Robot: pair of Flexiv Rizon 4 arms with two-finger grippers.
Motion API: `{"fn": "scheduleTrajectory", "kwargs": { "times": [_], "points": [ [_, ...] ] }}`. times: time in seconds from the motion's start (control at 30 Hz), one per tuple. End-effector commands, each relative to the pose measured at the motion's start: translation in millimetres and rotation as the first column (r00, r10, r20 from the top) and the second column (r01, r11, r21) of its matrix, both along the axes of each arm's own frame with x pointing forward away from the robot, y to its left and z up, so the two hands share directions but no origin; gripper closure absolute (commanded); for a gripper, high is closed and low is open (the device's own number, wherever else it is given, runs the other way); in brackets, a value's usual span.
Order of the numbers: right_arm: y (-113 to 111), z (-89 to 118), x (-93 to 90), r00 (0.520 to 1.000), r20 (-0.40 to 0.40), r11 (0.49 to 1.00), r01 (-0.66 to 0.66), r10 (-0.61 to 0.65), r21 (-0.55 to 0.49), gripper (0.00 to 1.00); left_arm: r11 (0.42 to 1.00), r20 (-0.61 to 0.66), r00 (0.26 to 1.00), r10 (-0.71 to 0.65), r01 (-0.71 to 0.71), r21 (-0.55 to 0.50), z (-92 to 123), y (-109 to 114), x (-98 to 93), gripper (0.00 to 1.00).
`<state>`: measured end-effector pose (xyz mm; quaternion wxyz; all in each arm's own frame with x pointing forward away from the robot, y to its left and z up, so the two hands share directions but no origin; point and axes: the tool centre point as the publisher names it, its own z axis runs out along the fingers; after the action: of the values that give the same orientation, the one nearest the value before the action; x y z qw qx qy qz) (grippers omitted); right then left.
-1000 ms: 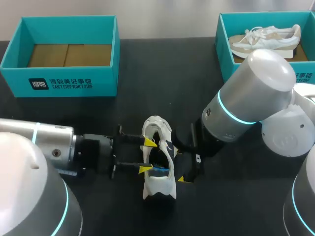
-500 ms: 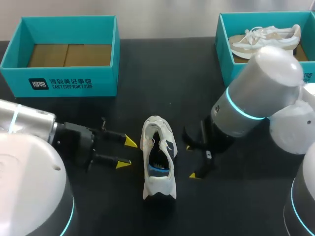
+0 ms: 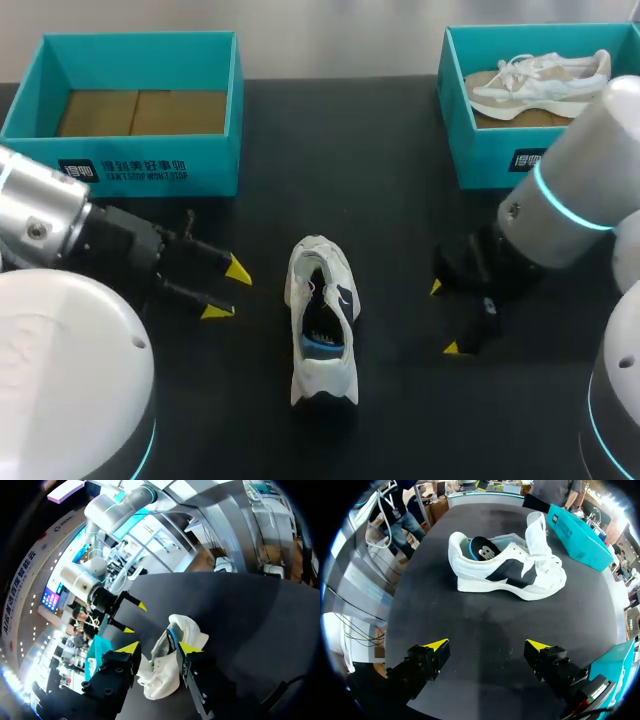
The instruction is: Take the shoe out of the shoebox, open the shoe tongue, remove and reinsert the insole, then place the shoe into the shoebox
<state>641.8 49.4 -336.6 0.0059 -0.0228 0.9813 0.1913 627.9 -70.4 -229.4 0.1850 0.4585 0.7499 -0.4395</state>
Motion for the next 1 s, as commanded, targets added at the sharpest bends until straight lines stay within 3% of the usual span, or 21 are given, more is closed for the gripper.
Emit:
{"fn": "scheduleTrajectory", "kwargs": {
  "times": [0.03,0.3,0.33,0.4,0.47,1.0],
  "points": [
    [-18.2,11.5,-8.4,1.000,0.009,1.000,0.001,-0.001,0.023,0.00,0.987,-0.031,0.995,-0.097,0.100,0.129,21.4,16.7,4.5,0.56],
    [-18.2,11.5,-8.4,1.000,0.009,1.000,0.001,-0.001,0.023,0.00,0.949,-0.035,0.982,-0.184,0.187,0.253,26.9,28.6,23.2,0.51],
    [-18.2,11.5,-8.4,1.000,0.009,1.000,0.001,-0.001,0.023,0.00,0.936,-0.047,0.977,-0.206,0.211,0.283,24.4,29.8,24.4,0.56],
    [-18.2,11.5,-8.4,1.000,0.009,1.000,0.001,-0.001,0.023,0.00,0.903,-0.051,0.969,-0.241,0.243,0.354,19.5,31.0,28.3,1.00],
    [-18.2,11.5,-8.4,1.000,0.009,1.000,0.001,-0.001,0.023,0.00,0.860,-0.051,0.968,-0.247,0.243,0.449,20.6,36.1,31.8,1.00],
    [-18.2,11.5,-8.4,1.000,0.009,1.000,0.001,-0.001,0.023,0.00,0.860,-0.051,0.968,-0.247,0.243,0.449,20.6,36.1,31.8,1.00]
  ]
}}
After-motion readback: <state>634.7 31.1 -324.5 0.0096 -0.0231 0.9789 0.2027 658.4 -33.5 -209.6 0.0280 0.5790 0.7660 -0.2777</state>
